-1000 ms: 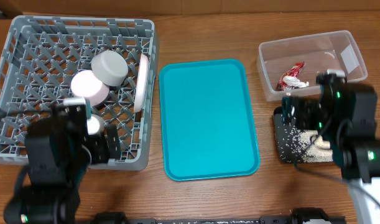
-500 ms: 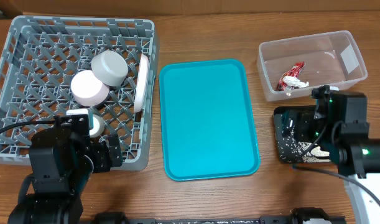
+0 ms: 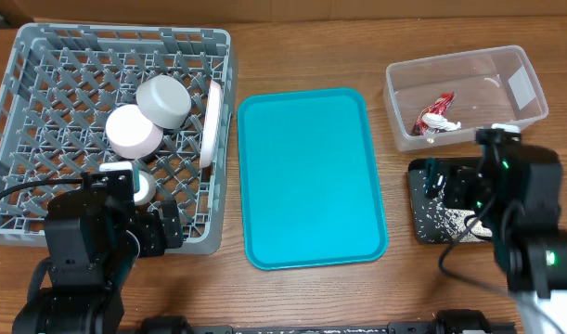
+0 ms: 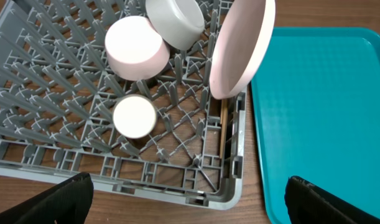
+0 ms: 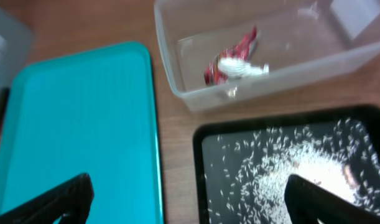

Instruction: Sort waste into correct bins and load items into the dishwasher

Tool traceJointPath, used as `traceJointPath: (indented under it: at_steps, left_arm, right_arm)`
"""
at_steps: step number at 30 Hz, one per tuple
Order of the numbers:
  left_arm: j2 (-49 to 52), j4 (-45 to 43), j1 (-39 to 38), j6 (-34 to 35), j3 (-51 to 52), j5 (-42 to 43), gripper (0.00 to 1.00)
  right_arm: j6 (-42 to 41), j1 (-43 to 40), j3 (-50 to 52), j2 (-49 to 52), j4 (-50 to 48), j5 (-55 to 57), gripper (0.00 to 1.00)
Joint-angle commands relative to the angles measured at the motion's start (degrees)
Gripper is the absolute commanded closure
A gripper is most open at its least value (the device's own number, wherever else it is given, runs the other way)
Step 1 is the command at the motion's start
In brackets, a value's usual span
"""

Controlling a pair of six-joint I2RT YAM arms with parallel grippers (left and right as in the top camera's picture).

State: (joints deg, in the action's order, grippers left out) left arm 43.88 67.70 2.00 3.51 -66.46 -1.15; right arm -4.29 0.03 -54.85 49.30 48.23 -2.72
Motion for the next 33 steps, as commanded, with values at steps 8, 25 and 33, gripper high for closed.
traceJointPath:
  at_steps: [8, 25, 33]
  left_arm:
    - [0.0, -0.2, 0.3, 0.3, 0.5, -0.3, 0.00]
    - [0.0, -0.2, 0.3, 0.3, 0.5, -0.3, 0.00]
    - [0.0, -0.2, 0.3, 0.3, 0.5, -0.3, 0.00]
  right_arm:
    - [0.2, 1.3, 27.0, -29.2, -30.7, 1.3, 0.00]
    - [4.3, 2.8, 52.9, -49.1, -54.0, 1.5, 0.00]
    - [2.8, 3.0, 54.4, -49.1, -43.8, -1.8, 0.00]
